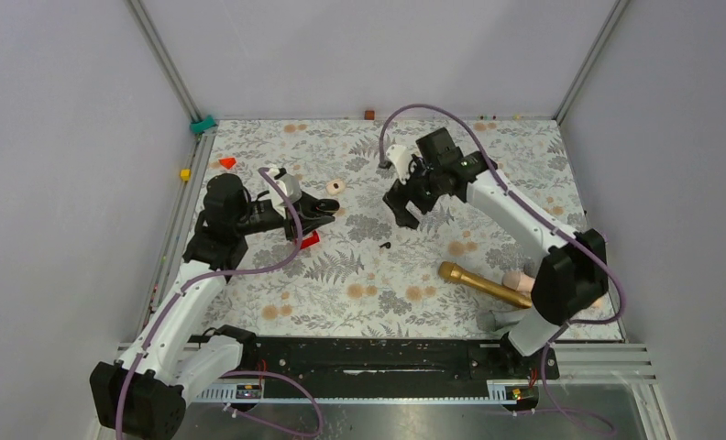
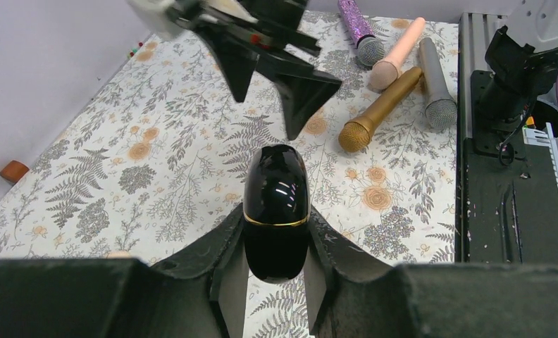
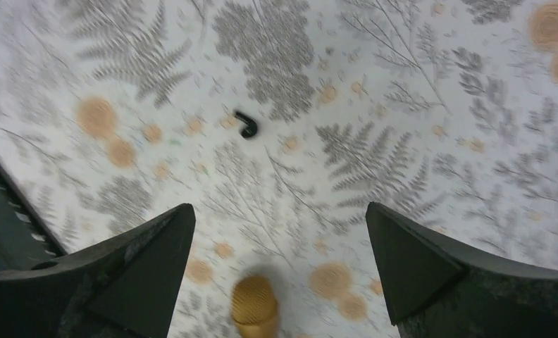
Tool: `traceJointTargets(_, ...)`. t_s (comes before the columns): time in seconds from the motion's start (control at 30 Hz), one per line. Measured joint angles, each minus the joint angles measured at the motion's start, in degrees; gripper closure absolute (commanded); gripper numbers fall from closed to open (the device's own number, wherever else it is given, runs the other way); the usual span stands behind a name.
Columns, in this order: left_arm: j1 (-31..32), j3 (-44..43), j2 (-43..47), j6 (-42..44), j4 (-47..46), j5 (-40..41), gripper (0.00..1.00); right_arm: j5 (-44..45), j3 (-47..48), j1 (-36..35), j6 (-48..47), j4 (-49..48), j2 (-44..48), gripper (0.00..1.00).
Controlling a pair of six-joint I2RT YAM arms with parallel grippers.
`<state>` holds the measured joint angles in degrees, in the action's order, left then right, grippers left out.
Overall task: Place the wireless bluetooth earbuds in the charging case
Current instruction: Move the earbud to the center of the board, then open the charging case.
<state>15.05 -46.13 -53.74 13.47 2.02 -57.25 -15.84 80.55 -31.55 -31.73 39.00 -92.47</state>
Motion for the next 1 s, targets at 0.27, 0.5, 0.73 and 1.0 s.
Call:
traceJointTargets(0.27, -0.46, 0.0, 0.0, 0.0, 0.94, 0.02, 1.0, -17.73, 4.92, 5.07, 23.39, -2.73, -16.15, 0.13)
traceJointTargets(0.5, -0.55, 0.0, -0.11, 0.04, 1.29, -0.09, 1.0, -21.38, 1.6, 5.88, 31.65, -3.74, -22.08, 0.19)
traceJointTargets(0.73, -0.28, 0.81, -5.22, -2.64, -0.92, -1.81, 1.0, -25.7, -6.27, 5.88, 29.14, -11.87, -7.08, 0.07)
traceJointTargets(1.0, 4.85, 0.81, -12.11, -4.55, -1.31, -2.43, 1.0, -29.53, -15.26, 3.56, 26.77, -31.17, 17.49, 0.01)
